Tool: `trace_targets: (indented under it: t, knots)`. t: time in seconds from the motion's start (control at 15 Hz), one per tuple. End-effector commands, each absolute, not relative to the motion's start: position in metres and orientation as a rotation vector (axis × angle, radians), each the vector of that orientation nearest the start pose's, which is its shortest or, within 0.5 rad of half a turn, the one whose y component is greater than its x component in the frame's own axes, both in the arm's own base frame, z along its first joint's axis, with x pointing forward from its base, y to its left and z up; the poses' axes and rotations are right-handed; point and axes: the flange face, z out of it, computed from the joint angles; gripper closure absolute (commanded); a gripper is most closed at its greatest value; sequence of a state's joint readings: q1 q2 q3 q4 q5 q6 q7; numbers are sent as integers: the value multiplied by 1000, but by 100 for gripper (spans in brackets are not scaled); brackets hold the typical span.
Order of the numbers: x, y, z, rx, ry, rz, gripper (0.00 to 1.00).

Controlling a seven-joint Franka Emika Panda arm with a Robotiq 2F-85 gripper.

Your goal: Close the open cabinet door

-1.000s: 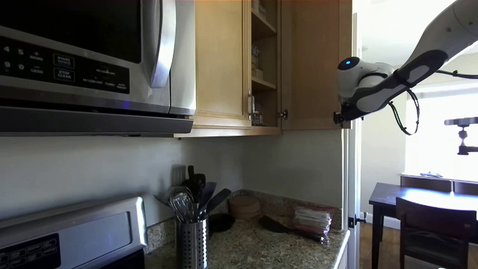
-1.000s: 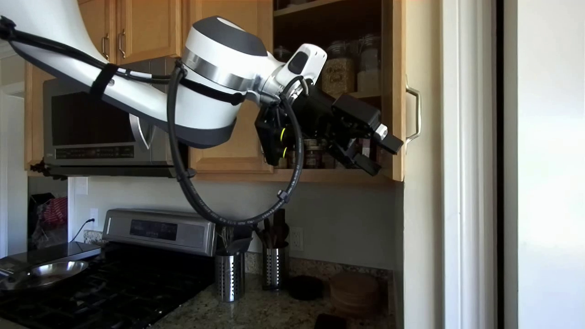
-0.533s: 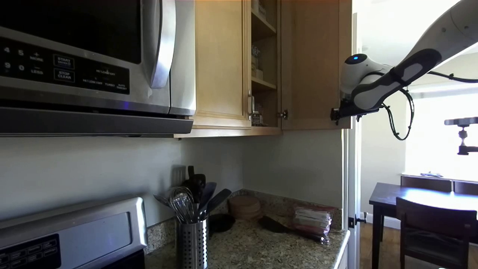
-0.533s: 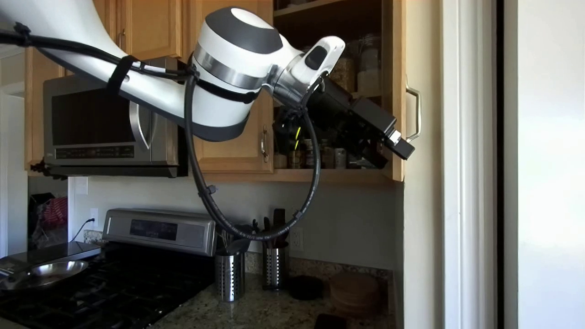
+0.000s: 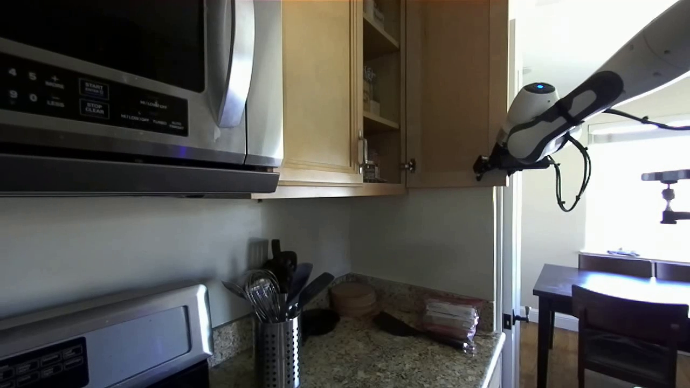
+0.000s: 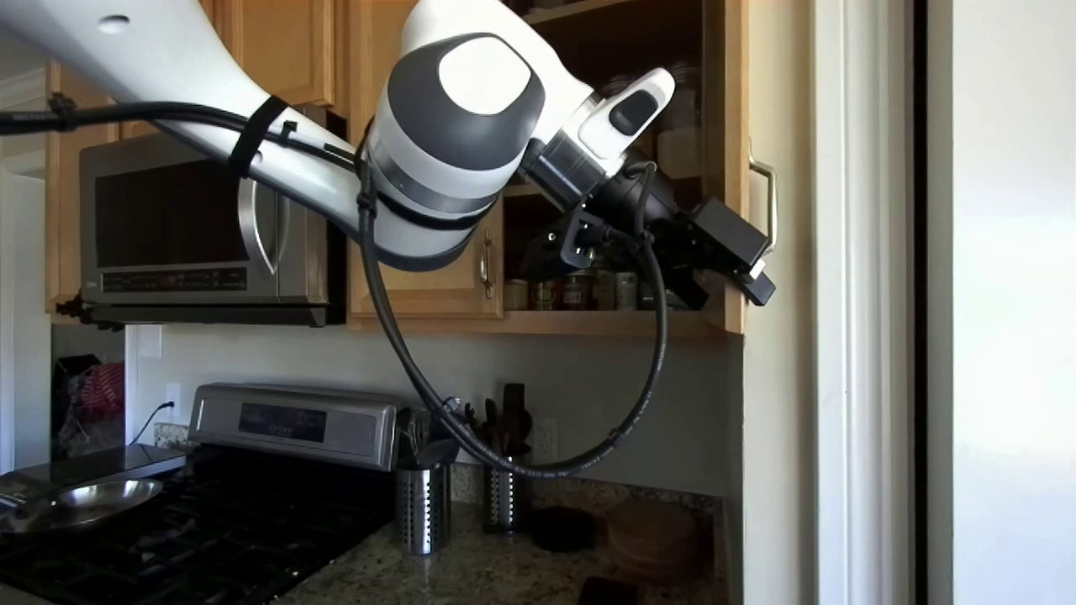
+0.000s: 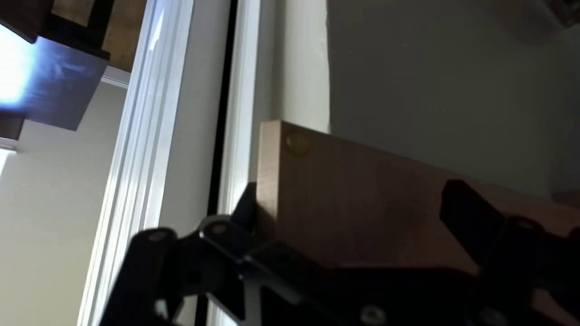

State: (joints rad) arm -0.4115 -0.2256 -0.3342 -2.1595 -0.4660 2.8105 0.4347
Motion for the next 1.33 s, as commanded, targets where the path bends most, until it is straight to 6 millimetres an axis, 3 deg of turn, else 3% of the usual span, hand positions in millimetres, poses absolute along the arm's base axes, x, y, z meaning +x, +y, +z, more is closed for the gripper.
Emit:
trace_targets:
  t: [0.0,0.33,0.6,0.93,1.07,1.27]
  knots:
    - [410,-344,588,-2924,1116,-1415,0]
    - [401,-294,601,-2918,985,-1130,0]
    - [402,-232,609,-2965,793,-953,0]
    - [430,-153,609,-2868,516,-885,0]
    - [442,-131,603,-2819,416,-853,0]
    - [451,-113,595,-2776,303,-817,0]
